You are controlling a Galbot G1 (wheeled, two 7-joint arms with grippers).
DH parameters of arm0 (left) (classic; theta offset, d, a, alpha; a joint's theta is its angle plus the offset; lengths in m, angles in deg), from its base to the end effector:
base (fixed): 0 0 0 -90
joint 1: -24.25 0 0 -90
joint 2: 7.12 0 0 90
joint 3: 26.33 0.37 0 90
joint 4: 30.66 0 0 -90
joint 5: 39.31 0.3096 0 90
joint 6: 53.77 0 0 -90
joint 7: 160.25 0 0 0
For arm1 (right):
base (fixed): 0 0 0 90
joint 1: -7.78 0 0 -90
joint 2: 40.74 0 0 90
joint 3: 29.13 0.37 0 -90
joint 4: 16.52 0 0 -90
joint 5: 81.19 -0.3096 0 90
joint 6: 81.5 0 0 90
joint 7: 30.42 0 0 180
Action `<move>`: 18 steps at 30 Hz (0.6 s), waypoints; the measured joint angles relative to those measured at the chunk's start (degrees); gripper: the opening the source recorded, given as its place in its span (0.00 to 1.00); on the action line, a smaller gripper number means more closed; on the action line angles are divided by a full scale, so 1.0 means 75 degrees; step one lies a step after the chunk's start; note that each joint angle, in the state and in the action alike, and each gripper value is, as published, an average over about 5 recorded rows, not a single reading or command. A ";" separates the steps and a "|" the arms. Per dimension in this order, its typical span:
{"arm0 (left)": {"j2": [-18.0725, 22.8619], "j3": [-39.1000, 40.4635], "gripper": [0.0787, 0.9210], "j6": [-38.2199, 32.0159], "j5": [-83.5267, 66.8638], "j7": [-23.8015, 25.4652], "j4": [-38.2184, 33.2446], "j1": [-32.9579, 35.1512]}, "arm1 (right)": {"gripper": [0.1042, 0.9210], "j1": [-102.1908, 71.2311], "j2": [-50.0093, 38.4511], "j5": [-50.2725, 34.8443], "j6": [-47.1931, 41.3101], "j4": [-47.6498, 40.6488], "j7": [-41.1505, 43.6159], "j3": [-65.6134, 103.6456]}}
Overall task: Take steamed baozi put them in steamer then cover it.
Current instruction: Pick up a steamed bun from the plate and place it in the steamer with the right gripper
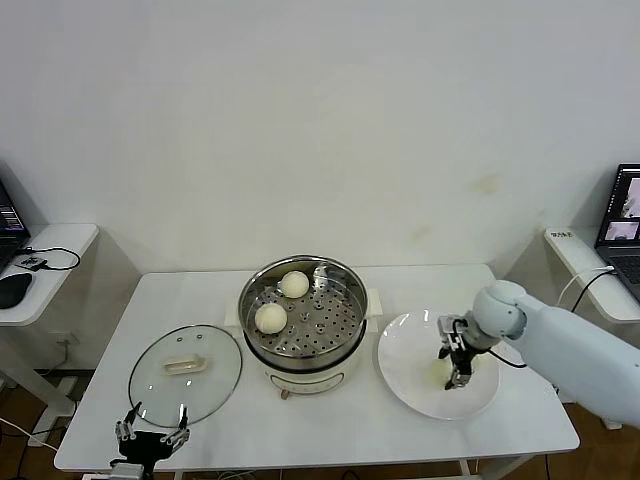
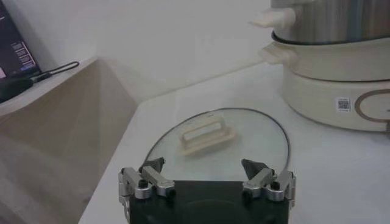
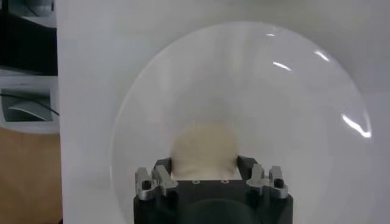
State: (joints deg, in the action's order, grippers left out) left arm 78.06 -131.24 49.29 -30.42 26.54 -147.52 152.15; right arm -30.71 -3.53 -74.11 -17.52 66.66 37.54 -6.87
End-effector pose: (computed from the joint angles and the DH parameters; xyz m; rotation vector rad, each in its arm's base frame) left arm 0.0734 0.0902 -0.3402 0.1193 -2.6670 -0.4378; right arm 0.4424 -0.1519 -0.2030 1.2474 -1.3735 1.2027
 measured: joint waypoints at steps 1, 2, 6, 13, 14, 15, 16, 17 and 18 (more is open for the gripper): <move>-0.0003 0.0003 0.88 0.0000 -0.0005 0.0001 -0.0010 -0.0013 | 0.67 0.0113 -0.0025 -0.0062 -0.0001 0.0013 0.0020 -0.0022; -0.0007 0.0007 0.88 0.0000 -0.0010 0.0001 -0.0016 -0.0027 | 0.67 0.0242 -0.0043 -0.0130 0.0001 0.0020 0.0045 -0.0043; -0.0005 0.0010 0.88 -0.0006 -0.0039 -0.0029 -0.0018 -0.0089 | 0.67 0.0906 -0.0037 -0.0472 0.0017 -0.0007 0.0180 -0.0156; -0.0043 -0.0069 0.88 -0.0091 -0.0026 -0.0168 -0.0021 -0.0166 | 0.67 0.2548 0.0453 -0.1318 0.0212 -0.0355 0.0511 -0.0688; -0.0054 -0.0084 0.88 -0.0105 -0.0021 -0.0185 -0.0034 -0.0164 | 0.67 0.2788 0.0578 -0.1441 0.0267 -0.0437 0.0563 -0.0776; -0.0065 -0.0099 0.88 -0.0119 -0.0018 -0.0200 -0.0051 -0.0159 | 0.67 0.3017 0.0714 -0.1561 0.0335 -0.0528 0.0617 -0.0862; -0.0075 -0.0114 0.88 -0.0131 -0.0016 -0.0215 -0.0069 -0.0151 | 0.67 0.3223 0.0859 -0.1677 0.0418 -0.0626 0.0671 -0.0944; -0.0083 -0.0129 0.88 -0.0145 -0.0013 -0.0230 -0.0086 -0.0143 | 0.66 0.3416 0.1019 -0.1791 0.0527 -0.0736 0.0726 -0.1025; -0.0089 -0.0140 0.88 -0.0157 -0.0011 -0.0242 -0.0104 -0.0135 | 0.66 0.3591 0.1188 -0.1898 0.0659 -0.0854 0.0781 -0.1104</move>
State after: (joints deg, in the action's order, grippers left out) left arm 77.39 -132.29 48.11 -30.50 24.72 -148.30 151.14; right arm -3.78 5.38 -88.34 -12.57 60.25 43.40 -15.15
